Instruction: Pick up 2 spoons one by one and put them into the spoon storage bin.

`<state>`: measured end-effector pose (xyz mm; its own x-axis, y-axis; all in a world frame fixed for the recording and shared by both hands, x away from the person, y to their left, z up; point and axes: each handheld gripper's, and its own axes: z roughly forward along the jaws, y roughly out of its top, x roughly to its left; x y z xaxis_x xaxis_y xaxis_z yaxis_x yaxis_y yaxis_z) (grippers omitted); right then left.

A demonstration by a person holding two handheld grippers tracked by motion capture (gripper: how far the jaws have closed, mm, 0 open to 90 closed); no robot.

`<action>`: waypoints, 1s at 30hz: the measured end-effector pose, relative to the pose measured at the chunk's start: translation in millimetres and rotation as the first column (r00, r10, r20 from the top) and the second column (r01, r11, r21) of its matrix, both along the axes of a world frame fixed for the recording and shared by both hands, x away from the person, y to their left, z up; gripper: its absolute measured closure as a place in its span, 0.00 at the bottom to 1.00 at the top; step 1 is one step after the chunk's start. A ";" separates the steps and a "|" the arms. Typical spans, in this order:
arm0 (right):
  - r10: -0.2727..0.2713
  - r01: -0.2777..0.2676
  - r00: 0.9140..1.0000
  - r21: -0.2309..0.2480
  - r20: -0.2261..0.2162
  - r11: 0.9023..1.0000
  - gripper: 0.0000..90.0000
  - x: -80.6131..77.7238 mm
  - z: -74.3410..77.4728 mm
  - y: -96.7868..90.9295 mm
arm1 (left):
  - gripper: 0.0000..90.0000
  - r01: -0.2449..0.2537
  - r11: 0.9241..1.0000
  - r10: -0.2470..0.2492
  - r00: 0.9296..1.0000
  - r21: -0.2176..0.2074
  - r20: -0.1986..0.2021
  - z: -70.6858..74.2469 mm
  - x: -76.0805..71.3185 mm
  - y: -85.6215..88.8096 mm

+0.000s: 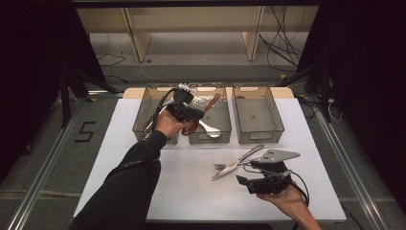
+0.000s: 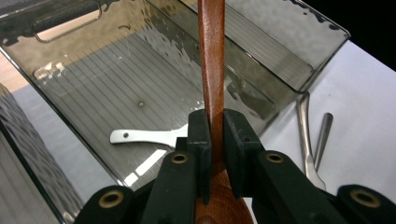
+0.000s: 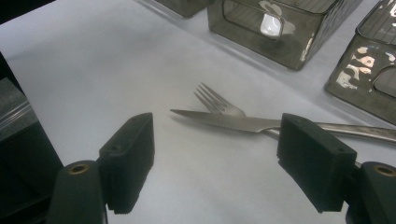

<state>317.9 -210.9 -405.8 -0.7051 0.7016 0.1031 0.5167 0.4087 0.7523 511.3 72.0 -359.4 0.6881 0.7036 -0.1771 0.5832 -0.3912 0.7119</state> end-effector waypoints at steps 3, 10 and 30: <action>0.001 -0.001 1.000 0.000 -0.003 1.000 0.32 0.1 -0.1 0.0 | 0.90 -0.006 1.000 0.006 1.000 -0.003 0.004 0.5 7.1 -3.3; 0.003 -0.003 1.000 0.000 -0.004 1.000 0.32 0.1 -0.4 -0.3 | 0.90 -0.043 0.999 0.043 0.999 -0.034 0.003 -2.7 21.2 -3.8; 0.016 -0.016 1.000 -0.002 -0.004 1.000 0.32 0.4 -0.3 1.4 | 0.90 -0.094 0.996 0.094 0.996 -0.001 0.004 -23.4 35.3 -8.9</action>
